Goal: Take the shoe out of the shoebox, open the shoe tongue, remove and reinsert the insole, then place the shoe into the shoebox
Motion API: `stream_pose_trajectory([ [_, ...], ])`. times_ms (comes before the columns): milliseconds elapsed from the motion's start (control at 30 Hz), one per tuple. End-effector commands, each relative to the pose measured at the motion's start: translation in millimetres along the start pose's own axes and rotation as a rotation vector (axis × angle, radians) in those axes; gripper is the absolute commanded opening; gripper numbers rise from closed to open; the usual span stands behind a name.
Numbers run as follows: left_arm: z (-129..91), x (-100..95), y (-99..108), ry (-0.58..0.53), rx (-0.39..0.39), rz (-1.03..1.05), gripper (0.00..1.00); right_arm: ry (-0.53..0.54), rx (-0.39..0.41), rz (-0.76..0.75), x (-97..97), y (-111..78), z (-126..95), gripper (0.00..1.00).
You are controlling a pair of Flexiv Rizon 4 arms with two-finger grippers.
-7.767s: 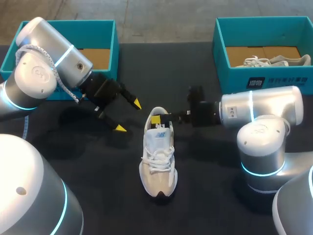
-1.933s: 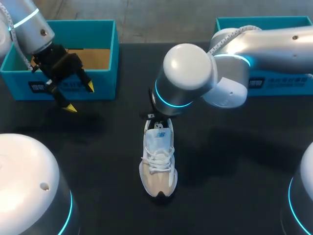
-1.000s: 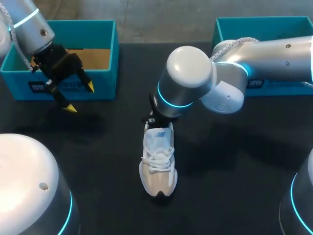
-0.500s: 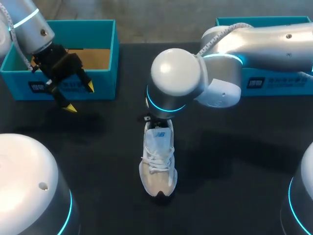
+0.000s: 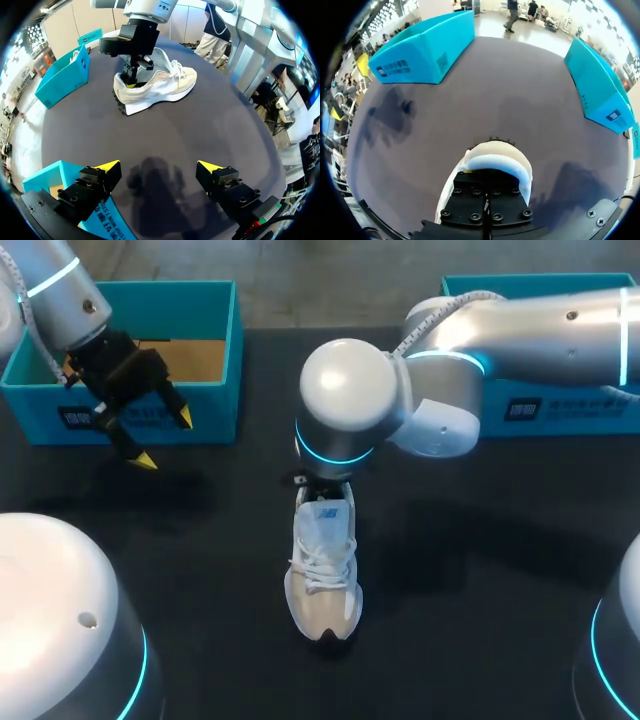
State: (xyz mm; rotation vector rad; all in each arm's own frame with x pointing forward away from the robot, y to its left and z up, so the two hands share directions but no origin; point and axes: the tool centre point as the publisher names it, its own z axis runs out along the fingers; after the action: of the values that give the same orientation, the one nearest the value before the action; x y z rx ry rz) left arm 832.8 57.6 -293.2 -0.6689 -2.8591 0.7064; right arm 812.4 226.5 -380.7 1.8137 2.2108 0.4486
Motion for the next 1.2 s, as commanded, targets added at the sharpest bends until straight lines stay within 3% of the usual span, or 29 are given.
stream_pose_trajectory([
  [33,0,1.0,0,0.0,-0.002,-0.001,1.0,0.013,0.006,0.012,-0.5,-4.8,11,0.0],
  [400,0,1.0,0,0.0,-0.002,-0.001,1.0,0.009,0.095,0.044,1.2,-24.0,34,0.0],
  [633,0,1.0,0,0.0,-0.002,-0.001,1.0,-0.023,0.056,0.04,3.9,-19.8,6,0.0],
  [833,0,1.0,0,0.0,-0.002,-0.001,1.0,-0.037,0.039,0.026,7.6,-19.1,-3,0.0],
  [1200,0,1.0,0,0.0,-0.002,-0.001,1.0,0.02,0.148,0.044,8.5,-29.9,36,0.0],
])
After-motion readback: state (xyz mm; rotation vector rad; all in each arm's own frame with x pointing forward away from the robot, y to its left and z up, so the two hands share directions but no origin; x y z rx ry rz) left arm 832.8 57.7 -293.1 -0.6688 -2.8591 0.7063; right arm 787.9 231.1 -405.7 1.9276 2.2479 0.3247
